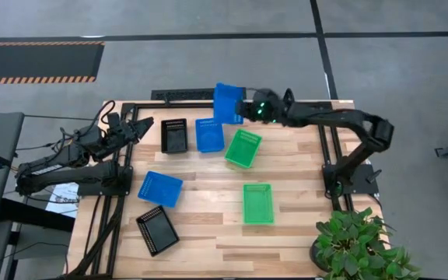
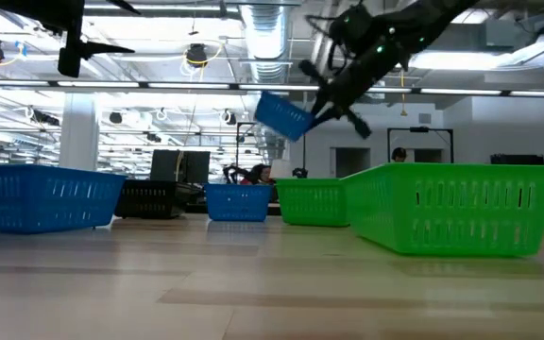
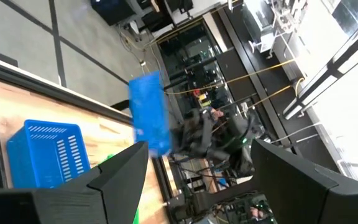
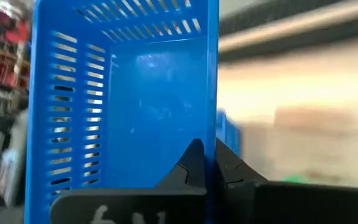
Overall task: Stack baskets by color
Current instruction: Stack the bottom blue bin on top of the top blue bin
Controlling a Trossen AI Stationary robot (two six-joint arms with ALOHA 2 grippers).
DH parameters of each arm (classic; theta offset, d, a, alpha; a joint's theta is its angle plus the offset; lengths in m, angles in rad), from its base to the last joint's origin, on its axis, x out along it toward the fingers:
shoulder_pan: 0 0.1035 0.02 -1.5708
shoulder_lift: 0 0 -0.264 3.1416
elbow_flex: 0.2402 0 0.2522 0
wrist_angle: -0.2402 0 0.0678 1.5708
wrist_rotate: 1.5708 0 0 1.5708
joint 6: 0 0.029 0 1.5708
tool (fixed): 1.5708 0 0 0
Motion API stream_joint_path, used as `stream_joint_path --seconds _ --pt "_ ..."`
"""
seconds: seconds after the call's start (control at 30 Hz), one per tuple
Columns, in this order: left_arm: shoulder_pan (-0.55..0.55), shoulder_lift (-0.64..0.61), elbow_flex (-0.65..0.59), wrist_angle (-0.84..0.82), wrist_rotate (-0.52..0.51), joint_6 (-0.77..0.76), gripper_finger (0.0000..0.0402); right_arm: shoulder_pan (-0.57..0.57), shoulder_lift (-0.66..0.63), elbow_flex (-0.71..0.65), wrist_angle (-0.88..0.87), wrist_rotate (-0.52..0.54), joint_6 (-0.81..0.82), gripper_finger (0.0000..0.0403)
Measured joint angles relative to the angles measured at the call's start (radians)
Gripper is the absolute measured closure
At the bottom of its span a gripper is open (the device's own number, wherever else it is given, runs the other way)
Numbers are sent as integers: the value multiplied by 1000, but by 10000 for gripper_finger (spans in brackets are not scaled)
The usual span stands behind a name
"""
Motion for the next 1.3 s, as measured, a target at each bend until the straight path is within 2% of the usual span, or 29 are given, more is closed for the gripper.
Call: stream_joint_path --seconds 0.27,0.53,0.77,1.3 --pt "0 0 0 0 -21 -9 128 105 200 135 24 1 33 398" --pt "0 0 0 -1 -5 -9 128 138 322 246 -105 69 43 398" --pt "0 0 0 -2 -3 -9 128 138 342 260 -153 92 51 399" --pt "0 0 0 -3 1 -8 128 141 345 260 -186 75 22 389"
